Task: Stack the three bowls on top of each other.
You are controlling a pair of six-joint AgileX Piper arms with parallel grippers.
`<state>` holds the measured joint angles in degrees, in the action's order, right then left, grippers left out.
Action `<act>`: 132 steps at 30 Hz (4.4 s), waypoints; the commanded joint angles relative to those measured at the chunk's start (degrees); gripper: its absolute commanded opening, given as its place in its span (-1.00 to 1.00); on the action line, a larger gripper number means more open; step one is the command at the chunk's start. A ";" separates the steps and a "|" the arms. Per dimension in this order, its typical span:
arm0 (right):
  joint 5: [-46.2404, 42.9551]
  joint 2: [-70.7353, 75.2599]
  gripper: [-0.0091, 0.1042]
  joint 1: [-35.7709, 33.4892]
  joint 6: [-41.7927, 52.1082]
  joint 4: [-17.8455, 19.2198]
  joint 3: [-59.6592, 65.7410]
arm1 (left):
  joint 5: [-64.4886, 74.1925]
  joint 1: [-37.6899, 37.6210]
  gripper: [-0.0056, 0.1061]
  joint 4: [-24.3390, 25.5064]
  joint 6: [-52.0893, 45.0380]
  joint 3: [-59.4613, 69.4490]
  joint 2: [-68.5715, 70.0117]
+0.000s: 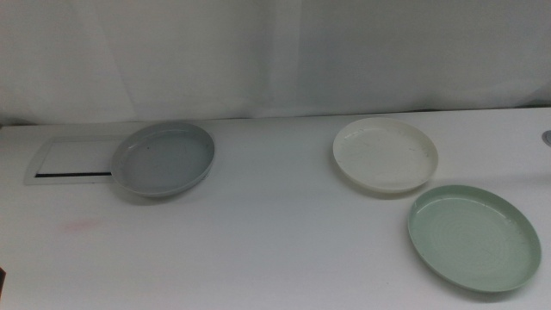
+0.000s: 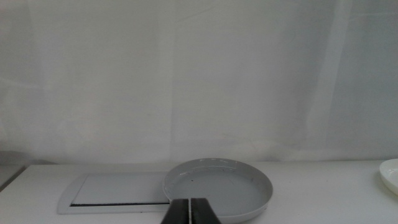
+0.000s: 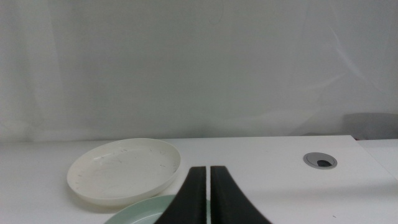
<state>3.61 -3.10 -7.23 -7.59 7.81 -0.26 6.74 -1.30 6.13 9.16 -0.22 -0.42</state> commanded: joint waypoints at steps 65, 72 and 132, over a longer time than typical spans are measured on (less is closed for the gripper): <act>-5.00 0.23 0.98 0.44 0.06 -5.38 2.31 | 46.13 0.09 0.73 -2.05 4.31 -88.92 -114.94; -5.00 0.23 0.98 0.44 0.06 -5.38 2.31 | 42.98 0.09 0.73 -2.05 6.60 -88.92 -119.89; -4.89 0.23 0.98 0.44 0.06 -5.51 2.31 | 22.34 -29.73 -0.95 -14.64 8.41 -53.86 -94.42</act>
<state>-0.91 -3.10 -7.23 -7.68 1.96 -0.26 31.80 -30.19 -7.91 16.28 -54.29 -94.12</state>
